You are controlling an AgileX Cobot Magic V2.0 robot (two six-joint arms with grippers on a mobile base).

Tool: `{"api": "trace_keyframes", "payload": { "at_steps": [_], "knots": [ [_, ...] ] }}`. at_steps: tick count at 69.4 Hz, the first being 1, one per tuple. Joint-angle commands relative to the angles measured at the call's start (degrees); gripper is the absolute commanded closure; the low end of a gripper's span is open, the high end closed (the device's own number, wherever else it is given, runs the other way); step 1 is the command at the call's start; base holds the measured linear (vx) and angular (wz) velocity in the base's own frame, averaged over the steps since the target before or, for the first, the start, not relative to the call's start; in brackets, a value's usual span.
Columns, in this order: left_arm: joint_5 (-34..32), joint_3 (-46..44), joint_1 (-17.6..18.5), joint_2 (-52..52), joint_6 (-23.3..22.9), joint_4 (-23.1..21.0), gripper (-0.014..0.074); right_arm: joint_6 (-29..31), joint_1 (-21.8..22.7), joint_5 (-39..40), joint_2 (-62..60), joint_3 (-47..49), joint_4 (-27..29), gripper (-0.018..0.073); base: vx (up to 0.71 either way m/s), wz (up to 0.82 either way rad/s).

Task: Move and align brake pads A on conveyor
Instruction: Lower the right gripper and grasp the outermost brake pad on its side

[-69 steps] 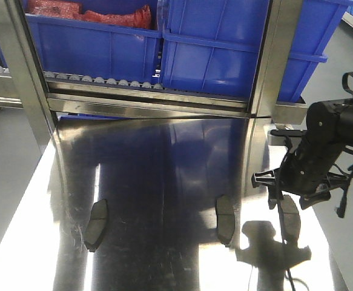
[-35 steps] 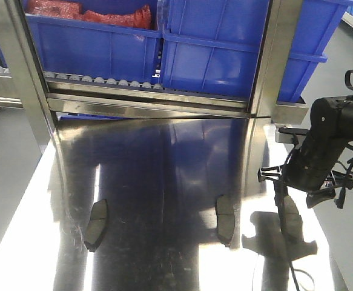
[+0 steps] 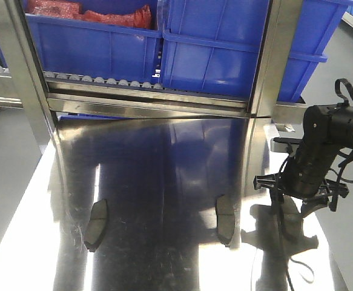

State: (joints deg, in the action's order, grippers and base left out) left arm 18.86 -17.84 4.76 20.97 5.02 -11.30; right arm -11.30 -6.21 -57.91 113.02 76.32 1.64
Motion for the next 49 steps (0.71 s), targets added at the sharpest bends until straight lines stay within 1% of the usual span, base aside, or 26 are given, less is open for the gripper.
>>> {"api": "trace_keyframes", "payload": {
  "at_steps": [1,19,32,37,44,49],
  "knots": [
    [-5.8,-1.8,0.4,0.2,0.1,-0.8,0.0603,0.6,0.2,0.1,-2.8,1.5,-0.2,0.018,0.0,0.0],
    [-5.8,-1.8,0.4,0.2,0.1,-0.8,0.0603,0.9,0.2,-1.4,-2.8,1.5,-0.6,0.0367,0.0,0.0],
    [-5.8,-1.8,0.4,0.2,0.1,-0.8,0.0603,0.9,0.2,-1.3,-2.9,1.3,-0.8,0.0531,0.0,0.0],
    [-5.8,-1.8,0.4,0.2,0.1,-0.8,0.0603,0.9,0.2,-1.1,-3.1,1.3,-1.6,0.0574,0.0,0.0],
    [-5.8,-1.8,0.4,0.2,0.1,-0.8,0.0603,0.9,0.2,0.5,-4.3,0.8,-2.4,0.0569,0.0,0.0],
    [-5.8,-1.8,0.4,0.2,0.1,-0.8,0.0603,0.9,0.2,3.9,-6.8,-0.9,-2.9,0.0569,0.0,0.0]
  ]
}}
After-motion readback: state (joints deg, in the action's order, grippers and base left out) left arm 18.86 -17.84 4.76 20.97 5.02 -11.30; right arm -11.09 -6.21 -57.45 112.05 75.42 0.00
